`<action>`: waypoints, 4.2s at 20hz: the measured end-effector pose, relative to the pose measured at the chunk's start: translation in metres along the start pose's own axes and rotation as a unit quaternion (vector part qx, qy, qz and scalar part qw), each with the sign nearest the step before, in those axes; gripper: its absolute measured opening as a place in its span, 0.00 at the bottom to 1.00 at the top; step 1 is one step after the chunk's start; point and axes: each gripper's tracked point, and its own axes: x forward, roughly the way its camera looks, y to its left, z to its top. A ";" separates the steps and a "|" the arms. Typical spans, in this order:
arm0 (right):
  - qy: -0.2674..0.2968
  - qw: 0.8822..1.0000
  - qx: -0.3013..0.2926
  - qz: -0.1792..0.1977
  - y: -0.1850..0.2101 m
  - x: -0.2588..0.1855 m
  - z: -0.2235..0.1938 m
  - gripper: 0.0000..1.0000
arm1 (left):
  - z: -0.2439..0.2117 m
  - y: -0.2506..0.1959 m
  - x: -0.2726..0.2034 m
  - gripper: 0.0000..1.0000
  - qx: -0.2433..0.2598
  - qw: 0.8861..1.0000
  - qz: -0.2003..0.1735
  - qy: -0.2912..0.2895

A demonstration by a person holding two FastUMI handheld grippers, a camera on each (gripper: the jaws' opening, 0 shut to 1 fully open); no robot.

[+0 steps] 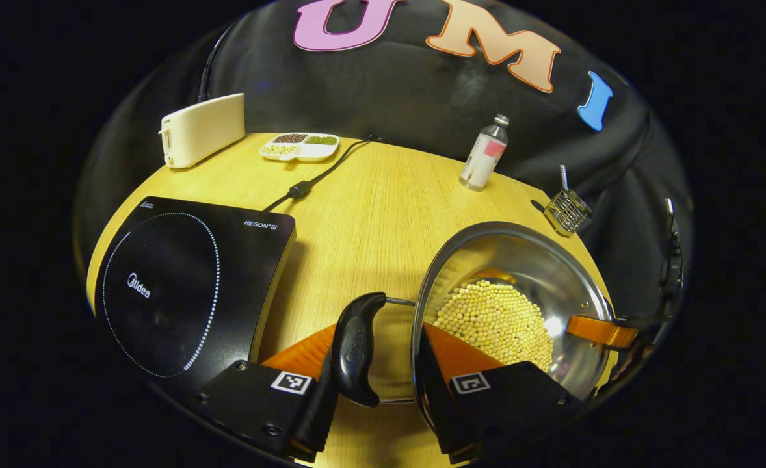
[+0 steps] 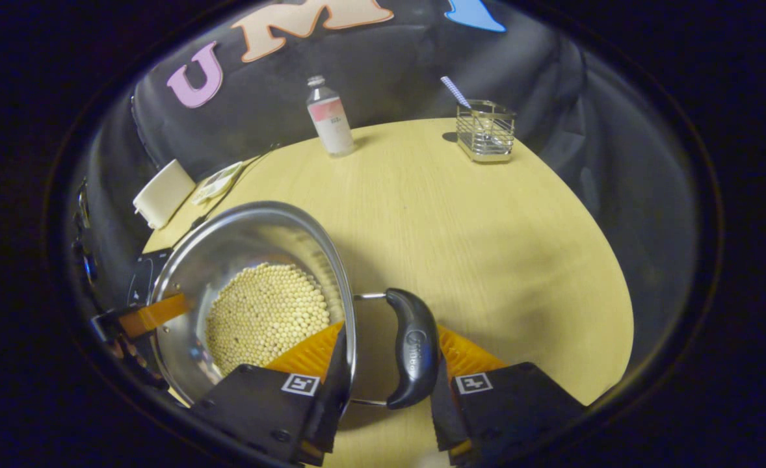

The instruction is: First push the handle of the pot to place it horizontally, then grasp the pot with both hands and set it on the induction cooktop.

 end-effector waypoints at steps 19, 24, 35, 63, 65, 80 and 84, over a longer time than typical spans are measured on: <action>-0.022 1.000 0.004 0.010 0.040 -0.075 0.015 0.55 | 0.033 0.014 -0.077 0.63 0.005 1.000 0.012 -0.024; -0.030 0.999 0.016 0.001 0.097 -0.087 0.006 0.55 | 0.048 0.064 -0.092 0.63 0.011 1.000 0.003 -0.016; -0.021 1.000 0.007 0.013 0.262 -0.075 -0.022 0.60 | 0.061 0.224 -0.125 0.65 -0.003 1.000 0.024 -0.001; -0.030 0.999 0.020 0.003 0.359 -0.037 -0.046 0.61 | 0.076 0.330 -0.111 0.65 0.005 1.000 0.016 -0.010; -0.033 0.999 0.016 0.000 0.359 -0.034 -0.044 0.59 | 0.076 0.330 -0.112 0.66 0.006 1.000 0.017 -0.007; -0.019 1.000 0.010 0.013 0.366 -0.031 -0.050 0.89 | 0.076 0.329 -0.105 0.78 0.033 0.999 0.029 -0.004; -0.015 1.000 0.007 0.016 0.368 -0.028 -0.050 0.99 | 0.079 0.329 -0.101 1.00 0.031 0.999 0.034 -0.009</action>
